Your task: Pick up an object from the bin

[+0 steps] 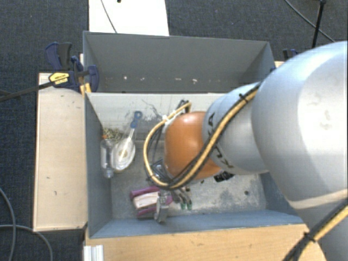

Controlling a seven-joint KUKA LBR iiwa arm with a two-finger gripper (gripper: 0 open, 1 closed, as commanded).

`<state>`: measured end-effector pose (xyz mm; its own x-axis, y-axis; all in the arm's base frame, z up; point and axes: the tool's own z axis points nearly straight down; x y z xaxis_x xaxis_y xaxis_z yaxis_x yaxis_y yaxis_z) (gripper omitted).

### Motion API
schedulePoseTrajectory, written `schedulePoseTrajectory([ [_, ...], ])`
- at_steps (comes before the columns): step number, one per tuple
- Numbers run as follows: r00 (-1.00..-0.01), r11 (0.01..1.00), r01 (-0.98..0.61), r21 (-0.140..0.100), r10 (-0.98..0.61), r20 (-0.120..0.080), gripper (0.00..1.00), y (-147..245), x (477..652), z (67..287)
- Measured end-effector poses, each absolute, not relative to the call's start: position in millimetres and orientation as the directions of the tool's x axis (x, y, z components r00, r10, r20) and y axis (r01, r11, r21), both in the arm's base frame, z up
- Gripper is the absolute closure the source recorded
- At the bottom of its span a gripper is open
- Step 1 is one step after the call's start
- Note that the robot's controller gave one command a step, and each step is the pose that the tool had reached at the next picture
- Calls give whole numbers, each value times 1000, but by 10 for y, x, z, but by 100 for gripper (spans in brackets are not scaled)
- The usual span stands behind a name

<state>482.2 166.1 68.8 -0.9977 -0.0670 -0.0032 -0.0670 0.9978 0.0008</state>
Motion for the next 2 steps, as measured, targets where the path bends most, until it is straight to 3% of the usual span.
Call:
schedulePoseTrajectory([
  [1, -1000, 1000, 26, 1, 26, -5, 0, 1735, 4784, 714],
  [2, -1000, 1000, 29, 1, 29, -2, 100, 1735, 4772, 704],
])
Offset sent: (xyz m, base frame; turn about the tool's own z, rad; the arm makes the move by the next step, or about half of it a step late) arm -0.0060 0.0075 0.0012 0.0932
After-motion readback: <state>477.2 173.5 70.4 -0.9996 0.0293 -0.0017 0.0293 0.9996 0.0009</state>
